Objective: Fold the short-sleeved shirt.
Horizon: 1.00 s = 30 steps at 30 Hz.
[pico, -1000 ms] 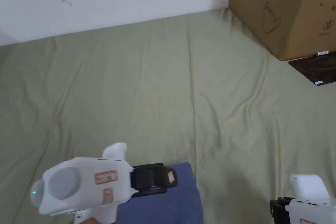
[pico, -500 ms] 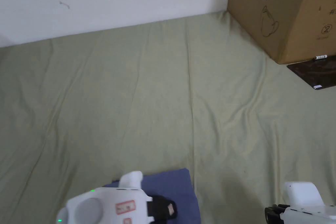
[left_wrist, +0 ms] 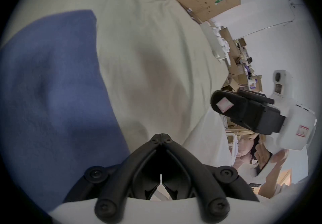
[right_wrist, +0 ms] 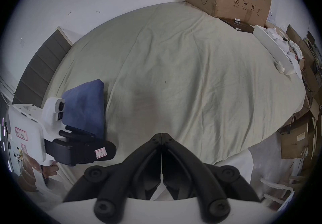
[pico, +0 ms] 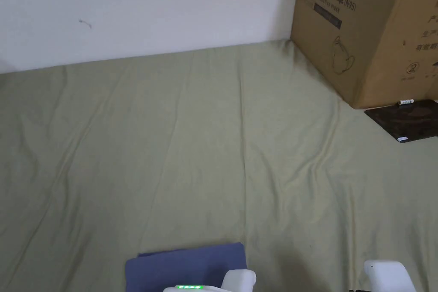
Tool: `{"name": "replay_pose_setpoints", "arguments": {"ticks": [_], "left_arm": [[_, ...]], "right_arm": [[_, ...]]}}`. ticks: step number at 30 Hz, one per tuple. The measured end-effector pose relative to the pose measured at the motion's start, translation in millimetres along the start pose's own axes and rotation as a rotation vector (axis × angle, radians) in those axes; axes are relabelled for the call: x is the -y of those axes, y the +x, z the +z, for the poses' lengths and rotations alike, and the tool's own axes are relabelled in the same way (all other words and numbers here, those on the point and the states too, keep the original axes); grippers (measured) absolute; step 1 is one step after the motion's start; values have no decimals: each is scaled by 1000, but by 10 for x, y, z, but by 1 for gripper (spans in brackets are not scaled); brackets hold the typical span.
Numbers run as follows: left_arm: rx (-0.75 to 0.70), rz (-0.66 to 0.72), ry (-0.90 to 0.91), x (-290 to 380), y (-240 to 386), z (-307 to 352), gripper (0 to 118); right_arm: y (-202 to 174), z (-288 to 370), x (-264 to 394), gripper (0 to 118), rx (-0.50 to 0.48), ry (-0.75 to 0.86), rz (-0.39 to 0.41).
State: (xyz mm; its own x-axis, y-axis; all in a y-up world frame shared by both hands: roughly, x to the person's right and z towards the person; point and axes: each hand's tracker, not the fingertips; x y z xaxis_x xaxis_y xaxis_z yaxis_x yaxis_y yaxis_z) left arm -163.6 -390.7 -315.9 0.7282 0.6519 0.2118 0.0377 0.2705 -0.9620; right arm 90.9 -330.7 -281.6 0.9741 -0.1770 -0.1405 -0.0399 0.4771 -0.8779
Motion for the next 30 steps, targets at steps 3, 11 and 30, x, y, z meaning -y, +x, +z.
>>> {"name": "replay_pose_setpoints", "arguments": {"ticks": [3,11,30], "left_arm": [[35,46,81,28,-123,340,0],[37,166,348,429,-630,1601,0],[48,381,413,935,-1669,1994,50]], "right_arm": [[-77,19,-47,0,-25,11,7],[-566,-62,-317,0,-213,22,99],[-1468,-1027,-512,0,-413,-223,138]]}}
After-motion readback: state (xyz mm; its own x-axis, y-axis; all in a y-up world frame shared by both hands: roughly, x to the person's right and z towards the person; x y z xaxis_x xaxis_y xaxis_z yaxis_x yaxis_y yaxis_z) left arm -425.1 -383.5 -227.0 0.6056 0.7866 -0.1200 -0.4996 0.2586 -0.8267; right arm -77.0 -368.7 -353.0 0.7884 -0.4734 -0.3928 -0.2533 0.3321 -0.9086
